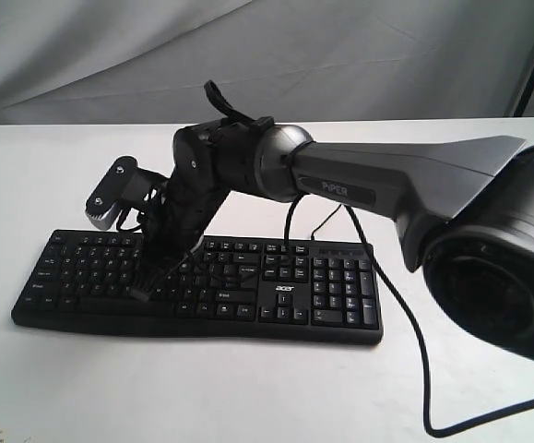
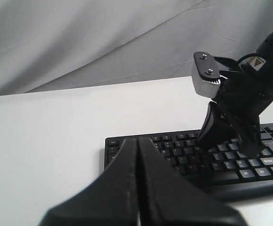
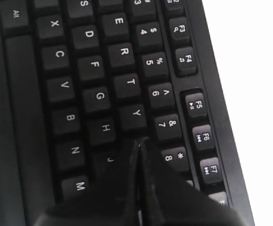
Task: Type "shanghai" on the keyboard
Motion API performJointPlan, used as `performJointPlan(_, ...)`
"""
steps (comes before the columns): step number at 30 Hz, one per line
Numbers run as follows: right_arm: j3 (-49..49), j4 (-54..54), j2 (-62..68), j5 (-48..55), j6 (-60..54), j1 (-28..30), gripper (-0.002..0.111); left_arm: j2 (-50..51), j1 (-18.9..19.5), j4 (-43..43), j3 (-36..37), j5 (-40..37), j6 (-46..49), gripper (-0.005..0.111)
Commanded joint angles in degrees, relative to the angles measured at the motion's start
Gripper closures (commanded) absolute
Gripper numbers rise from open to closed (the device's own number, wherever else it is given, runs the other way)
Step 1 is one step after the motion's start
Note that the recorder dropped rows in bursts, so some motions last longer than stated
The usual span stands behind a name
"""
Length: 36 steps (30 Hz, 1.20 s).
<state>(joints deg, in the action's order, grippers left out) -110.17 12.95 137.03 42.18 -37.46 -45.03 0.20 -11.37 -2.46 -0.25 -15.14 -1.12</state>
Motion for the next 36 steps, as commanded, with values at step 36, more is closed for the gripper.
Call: performJointPlan(36,1.01,-1.78,-0.81,0.64,-0.6,1.14,0.108,-0.2,-0.23,-0.04,0.25,0.27,-0.16,0.107)
